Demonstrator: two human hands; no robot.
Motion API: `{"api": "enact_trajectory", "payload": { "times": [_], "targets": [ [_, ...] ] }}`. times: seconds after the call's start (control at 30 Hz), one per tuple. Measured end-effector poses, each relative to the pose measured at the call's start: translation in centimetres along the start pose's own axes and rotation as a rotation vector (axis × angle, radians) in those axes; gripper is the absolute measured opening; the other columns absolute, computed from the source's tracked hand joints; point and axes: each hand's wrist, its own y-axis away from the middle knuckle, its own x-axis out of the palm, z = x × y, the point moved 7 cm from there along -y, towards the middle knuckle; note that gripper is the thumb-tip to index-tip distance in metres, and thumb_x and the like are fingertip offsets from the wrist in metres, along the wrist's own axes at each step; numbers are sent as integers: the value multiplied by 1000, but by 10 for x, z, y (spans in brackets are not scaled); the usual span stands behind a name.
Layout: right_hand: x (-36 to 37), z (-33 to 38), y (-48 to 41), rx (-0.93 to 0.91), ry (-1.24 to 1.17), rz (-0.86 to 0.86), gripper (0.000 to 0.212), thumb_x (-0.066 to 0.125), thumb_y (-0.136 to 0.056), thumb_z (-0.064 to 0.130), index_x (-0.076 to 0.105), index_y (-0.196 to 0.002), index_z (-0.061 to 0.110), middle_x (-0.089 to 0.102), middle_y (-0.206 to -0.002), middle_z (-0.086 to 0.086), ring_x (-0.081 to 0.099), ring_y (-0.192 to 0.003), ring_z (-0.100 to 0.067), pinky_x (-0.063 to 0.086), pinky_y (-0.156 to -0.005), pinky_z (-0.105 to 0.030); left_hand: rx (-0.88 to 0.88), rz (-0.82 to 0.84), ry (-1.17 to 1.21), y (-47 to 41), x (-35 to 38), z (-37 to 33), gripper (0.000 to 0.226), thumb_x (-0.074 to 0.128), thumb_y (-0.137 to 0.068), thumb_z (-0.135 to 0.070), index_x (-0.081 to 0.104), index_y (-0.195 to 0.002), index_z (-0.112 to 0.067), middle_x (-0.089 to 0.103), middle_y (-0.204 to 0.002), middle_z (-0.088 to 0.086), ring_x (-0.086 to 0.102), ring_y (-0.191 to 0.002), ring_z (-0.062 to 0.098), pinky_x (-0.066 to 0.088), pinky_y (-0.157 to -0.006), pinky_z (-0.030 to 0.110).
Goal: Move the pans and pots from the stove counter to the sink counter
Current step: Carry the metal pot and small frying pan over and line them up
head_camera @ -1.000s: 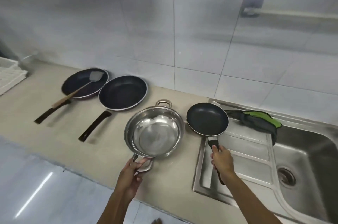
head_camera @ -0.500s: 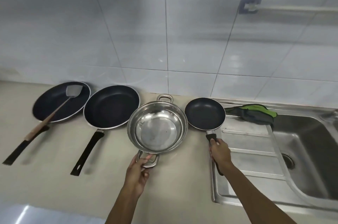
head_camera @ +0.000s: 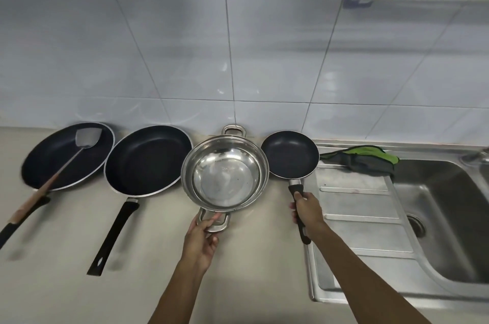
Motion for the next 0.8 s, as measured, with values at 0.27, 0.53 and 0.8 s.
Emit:
{"api": "enact_trajectory", "payload": {
  "times": [0.27, 0.53, 0.8],
  "targets": [
    [11, -4, -1, 9, -81, 17, 16, 46, -105, 21, 56, -112, 10, 61, -79, -15, 46, -47, -17, 42, -43, -27, -13, -1, 58, -5, 7, 5, 40, 67, -84, -2, 65, -114, -29, 78, -117, 2, 67, -86, 16, 47, -43, 18],
    [11, -7, -4, 49, -112, 61, 17, 47, -105, 20, 55, -113, 6, 66, -79, -16, 50, -44, -18, 47, -44, -28, -22, 12, 96, -1, 11, 6, 48, 81, -61, -10, 65, -103, -25, 76, -120, 7, 67, -91, 23, 50, -43, 20],
    [8, -8, -4, 44, -116, 48, 20, 48, -104, 20, 55, -115, 6, 75, -83, -17, 60, -49, -24, 54, -50, -32, -32, -17, 136, 2, 11, 10, 32, 66, -92, -7, 62, -120, -23, 77, -119, 5, 66, -104, 26, 52, -44, 19]
  ]
}}
